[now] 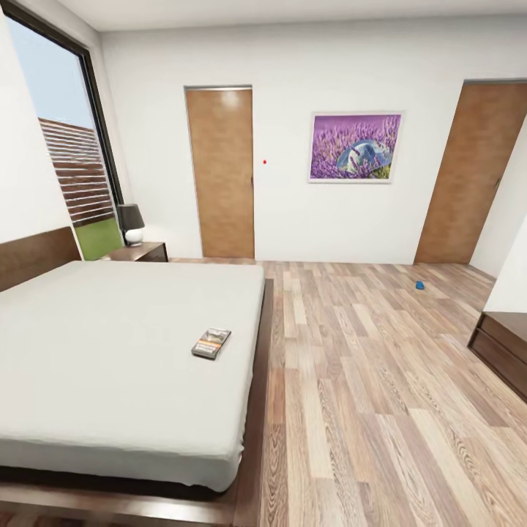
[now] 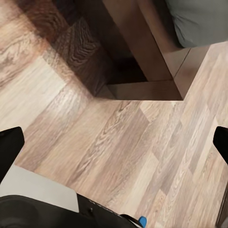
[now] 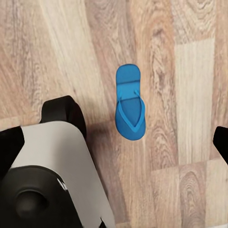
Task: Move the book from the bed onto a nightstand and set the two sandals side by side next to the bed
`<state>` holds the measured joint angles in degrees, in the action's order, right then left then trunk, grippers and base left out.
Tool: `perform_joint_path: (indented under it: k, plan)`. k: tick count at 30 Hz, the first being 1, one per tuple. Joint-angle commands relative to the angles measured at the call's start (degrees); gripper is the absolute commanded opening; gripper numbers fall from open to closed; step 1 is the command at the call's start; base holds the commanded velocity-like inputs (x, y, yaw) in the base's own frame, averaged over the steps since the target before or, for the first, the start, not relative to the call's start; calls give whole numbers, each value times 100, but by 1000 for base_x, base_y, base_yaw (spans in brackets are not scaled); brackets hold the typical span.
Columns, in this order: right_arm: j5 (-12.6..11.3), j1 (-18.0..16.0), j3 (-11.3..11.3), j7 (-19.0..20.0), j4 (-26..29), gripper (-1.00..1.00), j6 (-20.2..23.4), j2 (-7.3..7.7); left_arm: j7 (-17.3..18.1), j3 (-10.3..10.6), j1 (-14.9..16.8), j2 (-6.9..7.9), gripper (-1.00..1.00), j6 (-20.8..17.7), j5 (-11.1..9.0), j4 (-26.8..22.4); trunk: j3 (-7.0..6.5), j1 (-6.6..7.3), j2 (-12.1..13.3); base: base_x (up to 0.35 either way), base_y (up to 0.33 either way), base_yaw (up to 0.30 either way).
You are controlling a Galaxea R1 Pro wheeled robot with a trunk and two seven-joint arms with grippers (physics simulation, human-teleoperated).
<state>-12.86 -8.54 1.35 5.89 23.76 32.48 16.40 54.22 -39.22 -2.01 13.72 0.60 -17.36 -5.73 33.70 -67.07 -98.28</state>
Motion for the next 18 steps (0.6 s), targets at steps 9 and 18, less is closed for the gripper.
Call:
perform_joint_path:
  k: [9, 18]
  plan:
    - [3, -103, 14, 18, 7, 100, 29, 17, 192, 35, -2, -1, 100, 52, -24, -7, 167, -198, -365, 0, 0, 0]
    - [23, -174, 14, 18, 6, 100, 55, 30, 247, 38, 0, -7, 100, 77, -22, -5, 328, -396, -726, 0, 0, 0]
